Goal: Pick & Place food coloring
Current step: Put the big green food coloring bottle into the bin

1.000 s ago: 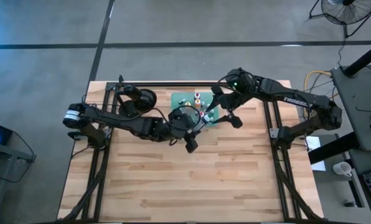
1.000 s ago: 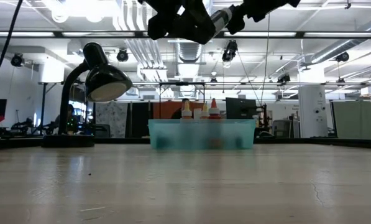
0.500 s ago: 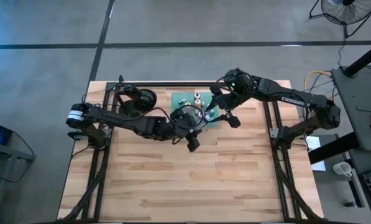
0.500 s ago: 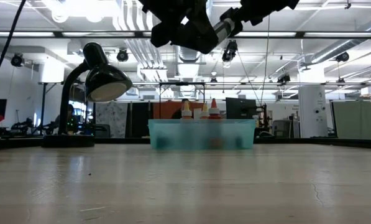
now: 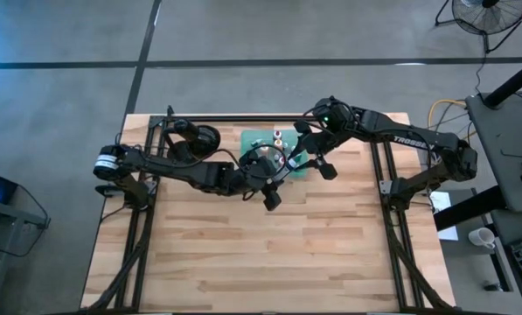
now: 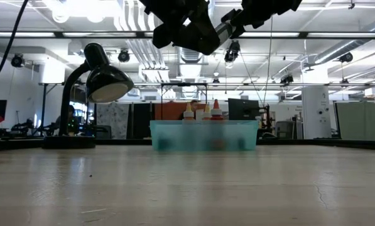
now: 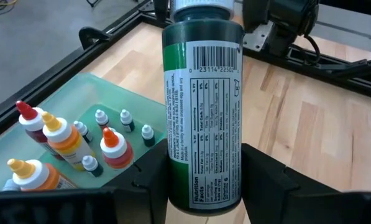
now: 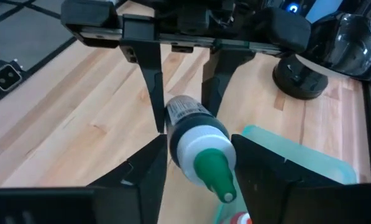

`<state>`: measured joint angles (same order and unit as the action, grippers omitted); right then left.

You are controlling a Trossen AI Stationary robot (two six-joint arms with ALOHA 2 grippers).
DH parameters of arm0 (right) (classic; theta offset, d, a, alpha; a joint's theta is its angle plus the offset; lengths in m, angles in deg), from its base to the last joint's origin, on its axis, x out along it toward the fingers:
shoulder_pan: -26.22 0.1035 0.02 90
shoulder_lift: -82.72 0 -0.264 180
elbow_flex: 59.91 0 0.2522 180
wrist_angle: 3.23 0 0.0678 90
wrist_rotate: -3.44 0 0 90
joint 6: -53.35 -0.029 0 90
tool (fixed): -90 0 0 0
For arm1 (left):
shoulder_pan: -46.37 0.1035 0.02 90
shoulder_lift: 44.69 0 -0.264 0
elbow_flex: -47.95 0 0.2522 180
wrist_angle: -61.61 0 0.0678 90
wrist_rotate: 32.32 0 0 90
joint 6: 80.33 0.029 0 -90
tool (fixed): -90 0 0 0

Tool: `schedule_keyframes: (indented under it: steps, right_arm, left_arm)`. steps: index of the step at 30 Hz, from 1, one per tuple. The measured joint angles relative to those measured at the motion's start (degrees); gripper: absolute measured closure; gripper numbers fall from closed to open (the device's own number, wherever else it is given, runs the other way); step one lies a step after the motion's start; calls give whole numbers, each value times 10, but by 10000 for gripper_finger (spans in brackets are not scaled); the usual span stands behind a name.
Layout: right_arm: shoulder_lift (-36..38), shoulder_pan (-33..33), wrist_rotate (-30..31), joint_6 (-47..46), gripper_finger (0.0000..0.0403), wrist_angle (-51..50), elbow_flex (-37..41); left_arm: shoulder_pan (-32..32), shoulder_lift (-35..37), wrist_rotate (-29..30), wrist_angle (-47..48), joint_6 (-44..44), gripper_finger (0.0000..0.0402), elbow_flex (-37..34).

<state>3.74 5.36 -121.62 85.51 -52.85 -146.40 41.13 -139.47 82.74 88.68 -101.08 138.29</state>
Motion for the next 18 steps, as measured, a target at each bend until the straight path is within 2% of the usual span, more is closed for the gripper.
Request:
schedule_keyframes:
  steps: [10,14,18]
  right_arm:
    - [0,0,11,0,294,-2,0]
    - [-1,0,12,-1,295,-2,1]
    - [-1,0,46,-7,290,-4,1]
  left_arm:
    - [6,1,-1,-5,2,264,-11]
    - [6,1,0,-6,-46,264,-16]
    - [3,3,9,16,-95,253,-16]
